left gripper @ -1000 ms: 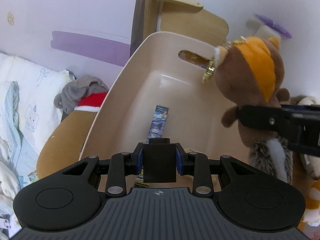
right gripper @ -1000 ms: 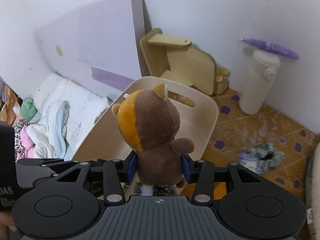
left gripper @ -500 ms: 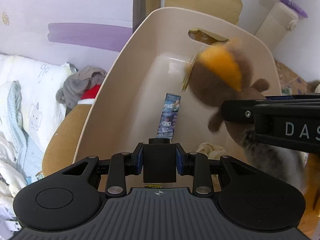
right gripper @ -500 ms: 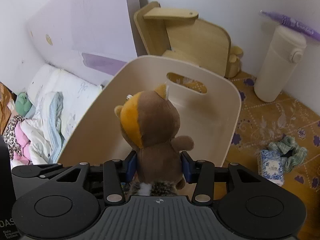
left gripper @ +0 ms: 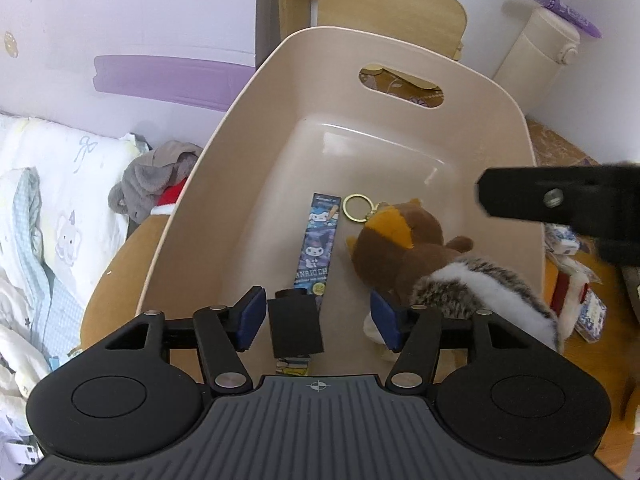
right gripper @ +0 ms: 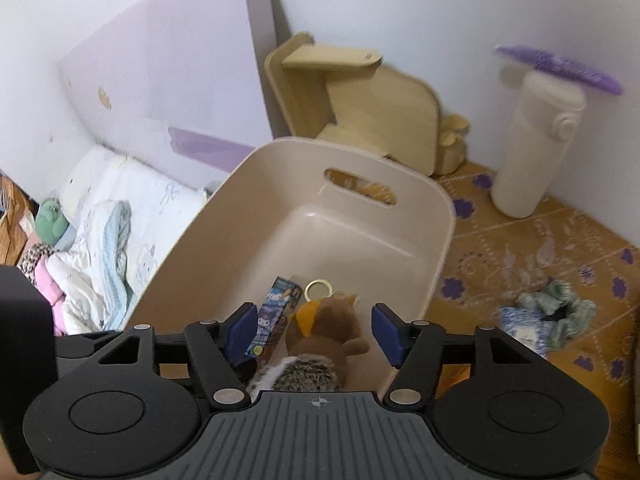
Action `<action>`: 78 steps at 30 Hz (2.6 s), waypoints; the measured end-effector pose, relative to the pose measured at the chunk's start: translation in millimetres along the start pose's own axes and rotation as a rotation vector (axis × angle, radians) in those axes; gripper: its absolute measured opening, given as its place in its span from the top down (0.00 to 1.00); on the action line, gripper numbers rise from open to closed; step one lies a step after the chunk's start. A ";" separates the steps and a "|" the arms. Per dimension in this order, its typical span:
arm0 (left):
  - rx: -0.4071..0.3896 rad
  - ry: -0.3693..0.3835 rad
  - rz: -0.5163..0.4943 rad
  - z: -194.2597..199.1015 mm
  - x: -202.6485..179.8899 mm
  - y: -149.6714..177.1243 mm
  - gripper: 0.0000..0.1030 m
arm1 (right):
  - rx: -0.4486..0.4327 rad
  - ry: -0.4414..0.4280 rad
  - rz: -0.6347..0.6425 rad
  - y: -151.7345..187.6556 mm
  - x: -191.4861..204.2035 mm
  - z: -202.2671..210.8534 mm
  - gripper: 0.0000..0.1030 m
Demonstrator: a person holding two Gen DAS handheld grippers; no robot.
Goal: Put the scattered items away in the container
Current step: 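Open left tool releasing black box while right tool drops plush into basket, then move left tool to orange bottle while right tool approaches blue-white tissue pack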
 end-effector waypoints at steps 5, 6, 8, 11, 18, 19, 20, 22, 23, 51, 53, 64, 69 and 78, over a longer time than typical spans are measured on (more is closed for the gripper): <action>-0.022 0.011 -0.011 12.1 -9.3 2.7 0.41 | -0.042 0.017 -0.021 3.2 -12.3 22.7 0.32; -0.026 0.012 -0.012 14.3 -11.4 2.9 0.40 | -0.049 0.018 -0.027 4.4 -15.5 26.6 0.32; -0.031 0.011 -0.018 19.4 -16.2 3.3 0.40 | -0.063 0.022 -0.041 6.6 -21.5 33.8 0.31; -0.039 0.019 -0.024 27.6 -24.3 4.0 0.39 | -0.082 0.029 -0.053 10.3 -27.2 43.7 0.31; -0.076 0.023 -0.057 46.3 -47.9 5.2 0.39 | -0.121 0.054 -0.049 24.2 -38.3 74.8 0.26; -0.080 0.025 -0.062 48.4 -51.5 5.4 0.39 | -0.128 0.056 -0.051 26.5 -41.1 79.8 0.26; -0.082 0.034 -0.068 50.5 -56.1 5.5 0.38 | -0.136 0.060 -0.053 28.8 -44.6 84.9 0.25; -0.076 0.053 -0.083 53.8 -66.5 6.7 0.37 | -0.153 0.074 -0.061 33.9 -53.5 95.6 0.25; -0.076 0.059 -0.096 55.4 -73.6 8.1 0.37 | -0.160 0.083 -0.067 36.6 -58.9 100.9 0.25; 0.010 0.048 -0.392 -6.4 -189.7 21.6 0.36 | 0.034 0.151 -0.250 121.3 -211.4 67.3 0.23; 0.021 0.039 -0.401 -15.1 -193.6 19.0 0.36 | 0.051 0.144 -0.250 123.1 -216.8 58.9 0.23; -0.004 -0.014 -0.513 -42.6 -222.4 15.6 0.32 | 0.143 0.116 -0.240 129.7 -240.1 14.6 0.23; -0.046 -0.043 -0.600 -47.4 -237.6 22.0 0.31 | 0.154 0.110 -0.224 129.9 -246.0 4.9 0.23; -0.058 -0.099 -0.614 -66.4 -237.5 23.0 0.28 | 0.166 0.097 -0.206 133.3 -251.5 -3.2 0.23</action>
Point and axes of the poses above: each gripper's, at about its wrist camera, not at the fingertips, and z roughly against the way its jaws point, x to its left, y to its underside, the point moved 2 cm from there along -z, roughly the way its jaws point
